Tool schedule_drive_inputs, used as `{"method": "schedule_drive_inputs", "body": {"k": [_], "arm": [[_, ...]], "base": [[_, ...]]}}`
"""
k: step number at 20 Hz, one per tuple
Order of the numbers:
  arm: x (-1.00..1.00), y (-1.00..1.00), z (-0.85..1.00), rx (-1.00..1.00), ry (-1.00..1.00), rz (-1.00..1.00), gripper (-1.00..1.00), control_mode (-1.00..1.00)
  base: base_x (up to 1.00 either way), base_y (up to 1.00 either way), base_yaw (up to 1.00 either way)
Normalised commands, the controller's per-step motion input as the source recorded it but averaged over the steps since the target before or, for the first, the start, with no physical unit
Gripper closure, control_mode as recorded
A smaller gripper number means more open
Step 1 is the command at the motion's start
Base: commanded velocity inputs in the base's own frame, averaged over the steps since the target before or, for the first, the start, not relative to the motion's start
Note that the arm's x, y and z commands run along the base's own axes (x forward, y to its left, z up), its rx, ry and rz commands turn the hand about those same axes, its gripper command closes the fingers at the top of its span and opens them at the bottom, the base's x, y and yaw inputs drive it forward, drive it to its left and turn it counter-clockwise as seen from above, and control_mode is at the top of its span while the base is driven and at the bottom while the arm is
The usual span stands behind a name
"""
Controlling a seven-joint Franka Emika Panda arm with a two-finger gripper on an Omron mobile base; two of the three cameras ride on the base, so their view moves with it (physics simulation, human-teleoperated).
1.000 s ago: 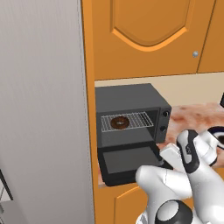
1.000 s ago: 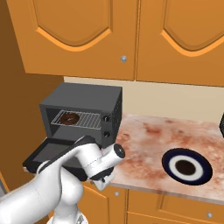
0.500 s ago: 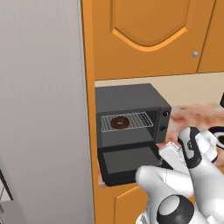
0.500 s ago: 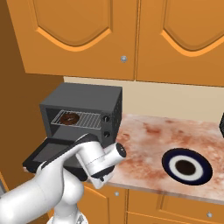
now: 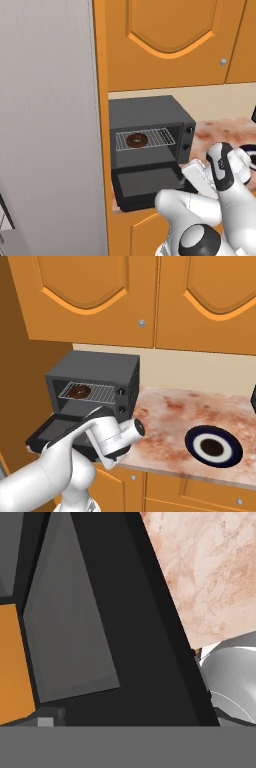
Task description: Pick up the bagel from the plate, place it on the toaster oven rack, close the door, and set the timer.
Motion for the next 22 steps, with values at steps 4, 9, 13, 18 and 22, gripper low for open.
{"method": "schedule_drive_inputs", "body": {"k": [4,9,13,18,22], "arm": [[0.03,0.32,0.15,0.04,0.0,0.0,-1.0,-1.0],[0.11,0.31,0.3,0.03,-0.03,0.0,-1.0,-1.0],[0.24,0.37,0.63,0.04,-0.14,-0.01,-1.0,-1.0],[0.39,0.44,0.63,0.03,-0.18,-0.05,-1.0,-1.0],[0.49,0.5,0.53,0.02,-0.18,-0.07,-1.0,-1.0]], "base": [[0.0,0.0,0.0],[0.0,0.0,0.0],[0.0,0.0,0.0],[0.0,0.0,0.0],[0.0,0.0,0.0]]}}
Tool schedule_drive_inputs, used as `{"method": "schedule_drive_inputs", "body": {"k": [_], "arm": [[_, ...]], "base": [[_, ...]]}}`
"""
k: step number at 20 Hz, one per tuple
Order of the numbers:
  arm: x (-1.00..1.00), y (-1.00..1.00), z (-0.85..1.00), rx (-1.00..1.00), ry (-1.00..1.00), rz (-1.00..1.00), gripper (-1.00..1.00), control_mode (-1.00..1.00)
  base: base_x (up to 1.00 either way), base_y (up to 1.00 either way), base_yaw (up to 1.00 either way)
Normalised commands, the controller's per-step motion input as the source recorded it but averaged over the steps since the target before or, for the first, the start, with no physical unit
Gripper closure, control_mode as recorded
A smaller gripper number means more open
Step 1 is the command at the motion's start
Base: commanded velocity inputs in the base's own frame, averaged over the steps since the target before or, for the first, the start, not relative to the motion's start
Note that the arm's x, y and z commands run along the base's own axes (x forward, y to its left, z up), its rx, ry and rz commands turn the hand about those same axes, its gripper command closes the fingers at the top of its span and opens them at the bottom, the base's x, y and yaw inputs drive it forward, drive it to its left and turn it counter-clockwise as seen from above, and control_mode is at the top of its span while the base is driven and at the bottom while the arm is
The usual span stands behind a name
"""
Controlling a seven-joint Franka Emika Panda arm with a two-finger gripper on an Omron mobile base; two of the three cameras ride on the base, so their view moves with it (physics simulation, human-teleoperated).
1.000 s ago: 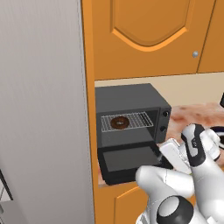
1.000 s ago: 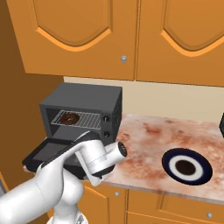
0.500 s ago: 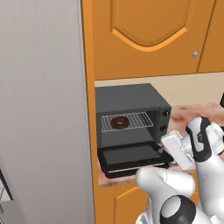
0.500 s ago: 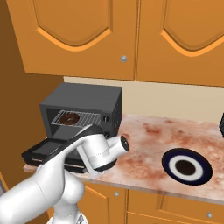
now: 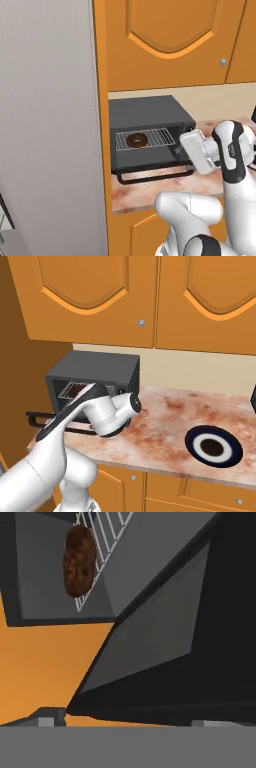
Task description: Pick up the bagel from the plate, place it on the toaster oven rack, close the door, and set the timer.
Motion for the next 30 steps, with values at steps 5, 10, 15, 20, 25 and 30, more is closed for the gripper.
{"method": "schedule_drive_inputs", "body": {"k": [5,10,15,20,25,30], "arm": [[0.54,0.49,0.38,0.02,-0.18,-0.09,-1.0,-1.0],[0.62,0.46,0.23,0.0,-0.15,-0.1,-1.0,-1.0],[0.56,0.4,0.14,0.0,-0.1,-0.1,-1.0,-1.0],[0.56,0.37,0.1,0.0,-0.07,-0.1,-1.0,-1.0],[0.51,0.32,0.0,0.0,-0.01,-0.11,-1.0,-1.0],[0.53,0.28,0.0,0.0,0.0,-0.12,-1.0,-1.0]], "base": [[0.0,0.0,0.0],[0.0,0.0,0.0],[0.0,0.0,0.0],[0.0,0.0,0.0],[0.0,0.0,0.0],[0.0,0.0,0.0]]}}
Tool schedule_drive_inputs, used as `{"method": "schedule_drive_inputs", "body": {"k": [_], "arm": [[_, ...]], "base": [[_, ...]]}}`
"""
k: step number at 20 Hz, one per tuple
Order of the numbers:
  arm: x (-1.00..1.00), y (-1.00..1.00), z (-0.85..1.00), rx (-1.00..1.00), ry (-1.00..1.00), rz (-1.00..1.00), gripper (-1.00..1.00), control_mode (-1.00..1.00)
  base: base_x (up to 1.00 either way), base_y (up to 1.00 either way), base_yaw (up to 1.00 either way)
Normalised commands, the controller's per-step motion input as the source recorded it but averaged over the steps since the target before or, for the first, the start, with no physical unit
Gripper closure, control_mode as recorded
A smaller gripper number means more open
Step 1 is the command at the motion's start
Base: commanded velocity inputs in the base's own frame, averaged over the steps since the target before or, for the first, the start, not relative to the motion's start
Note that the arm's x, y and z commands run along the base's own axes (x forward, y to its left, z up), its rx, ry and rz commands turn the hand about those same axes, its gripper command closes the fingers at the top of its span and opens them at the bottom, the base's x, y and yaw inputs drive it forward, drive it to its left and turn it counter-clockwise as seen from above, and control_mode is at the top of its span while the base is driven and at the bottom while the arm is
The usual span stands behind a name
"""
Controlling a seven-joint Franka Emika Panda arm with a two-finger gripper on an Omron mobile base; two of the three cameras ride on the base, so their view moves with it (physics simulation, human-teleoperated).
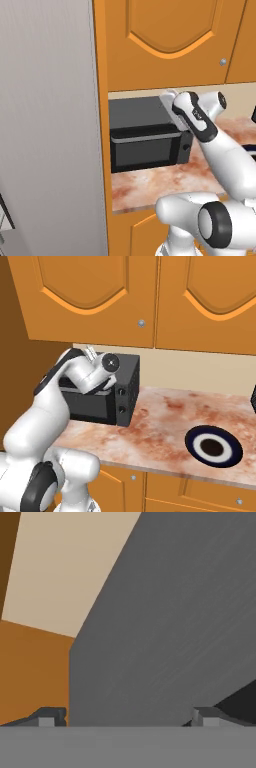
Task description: Pick up the bagel from the plate, place it on the toaster oven rack, close the door, and set the timer.
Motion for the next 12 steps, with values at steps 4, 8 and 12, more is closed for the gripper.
{"method": "schedule_drive_inputs", "body": {"k": [4,8,12], "arm": [[0.43,0.26,0.0,0.0,0.0,-0.11,-1.0,-1.0],[-0.13,0.05,0.37,0.0,-0.05,-0.06,-1.0,-1.0],[-0.46,0.0,0.77,0.0,-0.04,-0.02,-1.0,-1.0]], "base": [[0.0,0.0,0.0],[0.0,0.0,0.0],[0.0,0.0,0.0]]}}
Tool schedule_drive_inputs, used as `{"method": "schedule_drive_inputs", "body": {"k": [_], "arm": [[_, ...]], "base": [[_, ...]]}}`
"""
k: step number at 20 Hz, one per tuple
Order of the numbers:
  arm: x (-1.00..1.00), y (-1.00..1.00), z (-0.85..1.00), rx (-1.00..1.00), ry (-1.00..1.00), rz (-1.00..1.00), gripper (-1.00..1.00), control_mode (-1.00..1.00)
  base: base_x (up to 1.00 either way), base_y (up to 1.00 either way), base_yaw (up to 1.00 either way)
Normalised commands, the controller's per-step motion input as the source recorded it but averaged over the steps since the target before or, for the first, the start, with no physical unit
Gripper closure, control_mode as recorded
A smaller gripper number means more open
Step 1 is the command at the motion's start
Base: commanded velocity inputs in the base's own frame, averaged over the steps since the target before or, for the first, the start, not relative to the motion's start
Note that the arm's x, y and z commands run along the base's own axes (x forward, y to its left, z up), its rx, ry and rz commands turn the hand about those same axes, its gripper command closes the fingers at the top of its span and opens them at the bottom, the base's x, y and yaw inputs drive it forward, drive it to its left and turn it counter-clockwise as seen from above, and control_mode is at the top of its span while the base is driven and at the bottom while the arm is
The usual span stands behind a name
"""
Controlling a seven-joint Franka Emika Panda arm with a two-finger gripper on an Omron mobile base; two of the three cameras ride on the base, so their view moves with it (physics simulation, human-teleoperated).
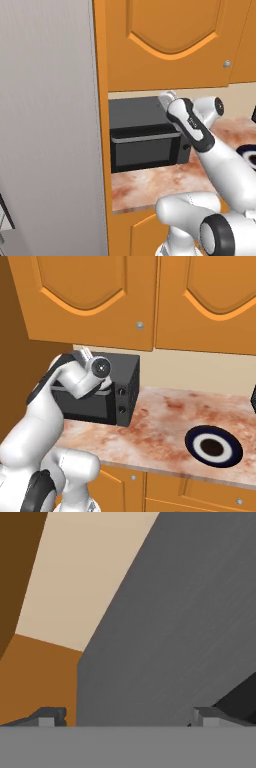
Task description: Pick up the bagel from the plate, place it on the toaster oven rack, close the door, and set the timer.
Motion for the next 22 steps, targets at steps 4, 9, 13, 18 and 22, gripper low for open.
{"method": "schedule_drive_inputs", "body": {"k": [4,9,13,18,22], "arm": [[-0.49,-0.17,0.89,0.0,0.0,0.0,-1.0,-1.0],[-0.18,-0.17,0.93,0.0,0.04,0.0,-1.0,-1.0],[-0.03,-0.14,0.43,0.0,0.12,0.0,-1.0,-1.0],[-0.54,-0.47,0.19,0.0,0.07,0.01,-1.0,-1.0],[-0.6,-0.79,0.0,0.0,0.05,0.06,-1.0,-1.0]], "base": [[0.0,0.0,0.0],[0.0,0.0,0.0],[0.0,0.0,0.0],[0.0,0.0,0.0],[0.0,0.0,0.0]]}}
